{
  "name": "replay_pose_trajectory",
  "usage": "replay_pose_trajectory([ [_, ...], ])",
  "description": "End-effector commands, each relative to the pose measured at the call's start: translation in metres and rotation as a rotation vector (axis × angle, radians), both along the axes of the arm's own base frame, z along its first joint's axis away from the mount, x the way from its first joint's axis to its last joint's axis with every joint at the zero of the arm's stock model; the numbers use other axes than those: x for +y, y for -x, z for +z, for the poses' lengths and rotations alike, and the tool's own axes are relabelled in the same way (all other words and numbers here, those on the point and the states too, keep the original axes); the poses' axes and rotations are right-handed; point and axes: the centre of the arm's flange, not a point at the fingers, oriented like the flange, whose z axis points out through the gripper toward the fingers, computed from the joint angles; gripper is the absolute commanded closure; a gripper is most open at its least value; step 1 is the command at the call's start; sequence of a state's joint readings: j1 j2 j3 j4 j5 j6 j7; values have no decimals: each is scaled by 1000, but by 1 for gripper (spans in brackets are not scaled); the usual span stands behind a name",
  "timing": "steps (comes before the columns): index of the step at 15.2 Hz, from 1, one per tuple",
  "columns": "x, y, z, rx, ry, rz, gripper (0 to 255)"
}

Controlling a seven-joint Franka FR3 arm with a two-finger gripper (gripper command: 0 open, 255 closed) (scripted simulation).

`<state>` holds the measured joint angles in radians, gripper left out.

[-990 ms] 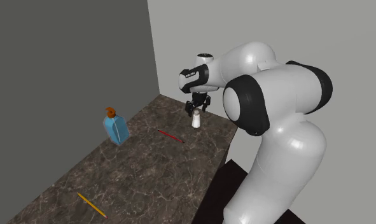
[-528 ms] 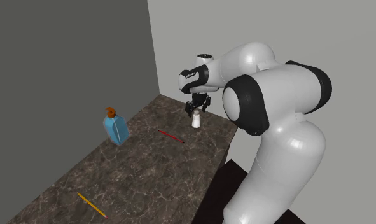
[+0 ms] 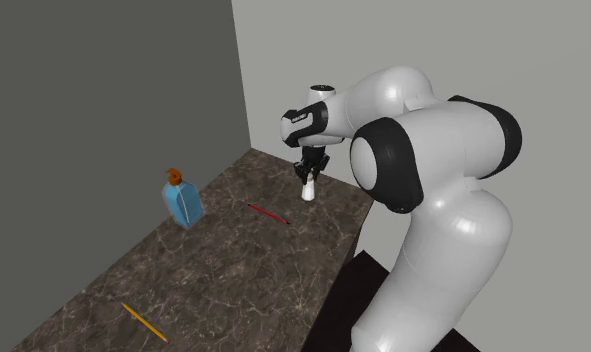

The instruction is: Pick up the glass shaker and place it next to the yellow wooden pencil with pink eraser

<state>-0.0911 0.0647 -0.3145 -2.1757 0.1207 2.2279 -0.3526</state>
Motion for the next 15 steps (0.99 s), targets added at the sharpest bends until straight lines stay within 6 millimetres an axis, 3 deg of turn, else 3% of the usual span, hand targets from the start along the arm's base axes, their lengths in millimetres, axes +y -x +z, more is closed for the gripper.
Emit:
replay_pose_trajectory([
  [1, 0, 0, -1, 2, -1, 0, 255],
  [15, 0, 0, 68, 1, 0, 0, 255],
])
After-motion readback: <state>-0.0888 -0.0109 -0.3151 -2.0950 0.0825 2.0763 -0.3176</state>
